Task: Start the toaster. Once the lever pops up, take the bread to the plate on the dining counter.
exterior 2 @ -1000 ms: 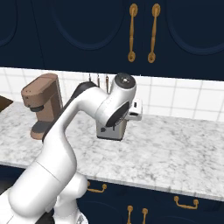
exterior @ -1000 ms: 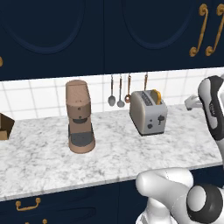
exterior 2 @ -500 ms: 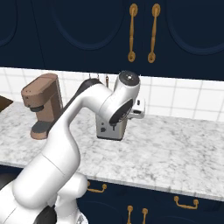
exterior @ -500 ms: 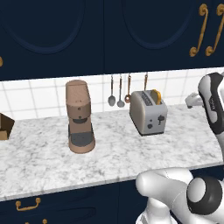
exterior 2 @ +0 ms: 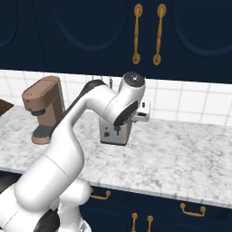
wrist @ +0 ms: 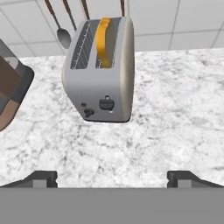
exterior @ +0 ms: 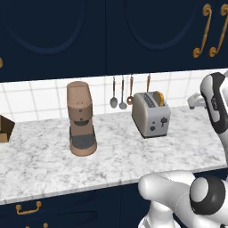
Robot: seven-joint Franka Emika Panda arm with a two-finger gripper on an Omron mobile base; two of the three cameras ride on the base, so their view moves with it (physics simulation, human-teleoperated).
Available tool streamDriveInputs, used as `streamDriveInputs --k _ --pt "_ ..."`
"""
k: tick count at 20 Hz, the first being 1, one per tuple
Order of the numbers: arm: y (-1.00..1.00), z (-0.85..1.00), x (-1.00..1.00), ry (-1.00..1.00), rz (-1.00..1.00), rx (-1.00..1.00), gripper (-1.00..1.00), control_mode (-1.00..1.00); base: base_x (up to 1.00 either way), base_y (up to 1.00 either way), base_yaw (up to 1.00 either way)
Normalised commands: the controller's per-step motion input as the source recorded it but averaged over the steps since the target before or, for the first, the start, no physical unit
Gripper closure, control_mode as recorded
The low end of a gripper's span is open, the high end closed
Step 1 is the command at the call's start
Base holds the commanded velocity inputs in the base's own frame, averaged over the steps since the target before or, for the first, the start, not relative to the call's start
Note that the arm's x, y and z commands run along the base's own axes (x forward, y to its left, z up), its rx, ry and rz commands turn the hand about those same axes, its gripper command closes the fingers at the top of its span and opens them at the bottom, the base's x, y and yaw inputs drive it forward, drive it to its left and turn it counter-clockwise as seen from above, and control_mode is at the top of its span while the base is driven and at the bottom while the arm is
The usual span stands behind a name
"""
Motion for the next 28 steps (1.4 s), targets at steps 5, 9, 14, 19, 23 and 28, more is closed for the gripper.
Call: streamDriveInputs --k 5,9,14,19,23,28 --pt "0.32 -0.43 0.06 0.0 0.0 0.0 -1.0 -1.0 0.0 0.0 0.0" --pt "0.22 -0.57 0.16 0.0 0.0 0.0 -1.0 -1.0 0.0 0.0 0.0" --pt "0.21 -0.32 0.47 0.01 0.0 0.0 -1.0 -1.0 0.0 0.0 0.0" --pt "0.28 -0.15 0.7 0.06 0.0 0.0 -1.0 -1.0 0.0 0.0 0.0" --pt "0.05 -0.28 0.7 0.09 0.0 0.0 -1.0 -1.0 0.0 0.0 0.0" --pt "0.0 -0.32 0.56 0.03 0.0 0.0 1.0 -1.0 0.0 0.0 0.0"
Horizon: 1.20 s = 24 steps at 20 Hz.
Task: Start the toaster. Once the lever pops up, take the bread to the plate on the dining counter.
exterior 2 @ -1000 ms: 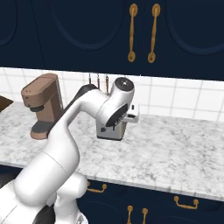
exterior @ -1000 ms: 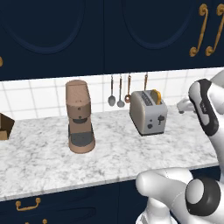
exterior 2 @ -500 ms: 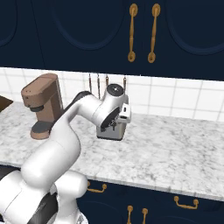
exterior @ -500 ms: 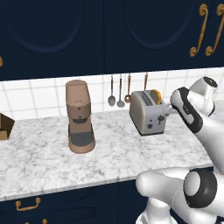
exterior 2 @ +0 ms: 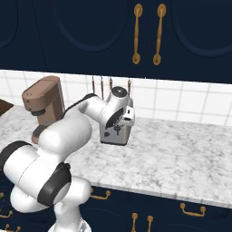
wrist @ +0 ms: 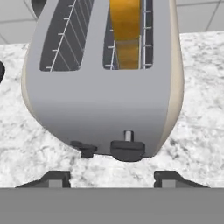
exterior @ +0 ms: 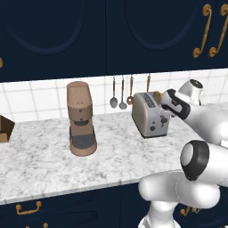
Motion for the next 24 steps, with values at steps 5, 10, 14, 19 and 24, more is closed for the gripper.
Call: streamDriveInputs --k 5,10,14,19,24 --pt "0.0 -0.08 0.45 0.0 0.0 0.0 1.0 -1.0 0.0 0.0 0.0" --pt "0.0 -0.23 0.0 0.0 0.0 0.0 1.0 -1.0 0.0 0.0 0.0" --pt "-0.01 -0.19 0.07 0.0 0.0 0.0 1.0 -1.0 0.0 0.0 0.0" --pt "0.0 -0.31 0.0 0.0 0.0 0.0 1.0 -1.0 0.0 0.0 0.0" --pt "0.0 -0.25 0.09 0.0 0.0 0.0 1.0 -1.0 0.0 0.0 0.0"
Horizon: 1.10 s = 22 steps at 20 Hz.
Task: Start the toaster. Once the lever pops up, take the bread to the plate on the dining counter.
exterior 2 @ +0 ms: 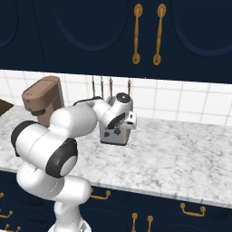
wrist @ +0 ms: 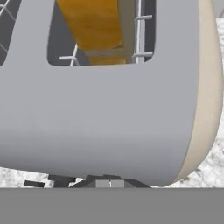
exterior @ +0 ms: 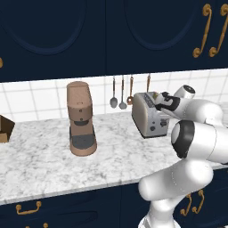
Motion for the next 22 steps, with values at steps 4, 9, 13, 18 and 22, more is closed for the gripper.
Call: streamDriveInputs --k 4,9,13,18,22 --pt "0.0 -0.24 0.02 0.0 0.0 0.0 1.0 -1.0 0.0 0.0 0.0" --pt "0.0 -0.45 0.0 0.02 0.0 0.0 1.0 -1.0 0.0 0.0 0.0" --pt "0.08 -0.62 -0.01 0.06 0.0 0.0 1.0 -1.0 0.0 0.0 0.0" --pt "0.02 -0.91 -0.37 0.14 0.0 0.0 1.0 -1.0 0.0 0.0 0.0" --pt "0.09 -0.96 -0.25 0.07 0.0 0.0 1.0 -1.0 0.0 0.0 0.0"
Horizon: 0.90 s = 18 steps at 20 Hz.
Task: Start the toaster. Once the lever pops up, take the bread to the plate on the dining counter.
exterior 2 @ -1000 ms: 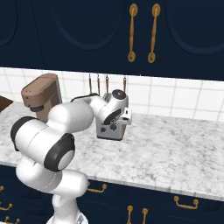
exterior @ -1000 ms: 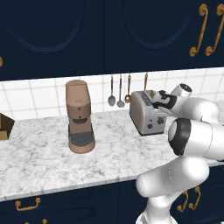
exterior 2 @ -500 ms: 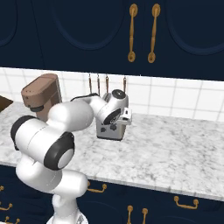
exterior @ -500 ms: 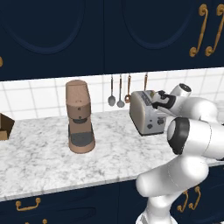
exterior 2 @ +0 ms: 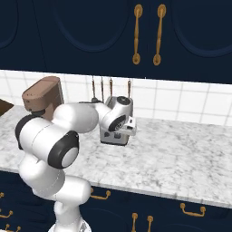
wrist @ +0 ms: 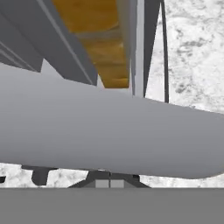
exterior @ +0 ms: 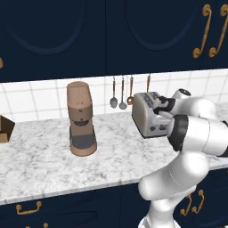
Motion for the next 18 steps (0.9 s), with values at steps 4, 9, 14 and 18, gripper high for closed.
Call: streamDriveInputs --k 4,9,14,18 --pt "0.0 -0.55 -0.01 0.0 0.0 0.0 1.0 -1.0 0.0 0.0 0.0" --pt "0.0 0.17 -0.5 -0.13 0.0 0.0 1.0 -1.0 0.0 0.0 0.0" --pt "0.0 0.53 -0.35 -0.17 0.0 0.0 1.0 -1.0 0.0 0.0 0.0" --pt "0.0 0.6 0.0 -0.02 0.0 0.0 1.0 -1.0 0.0 0.0 0.0"
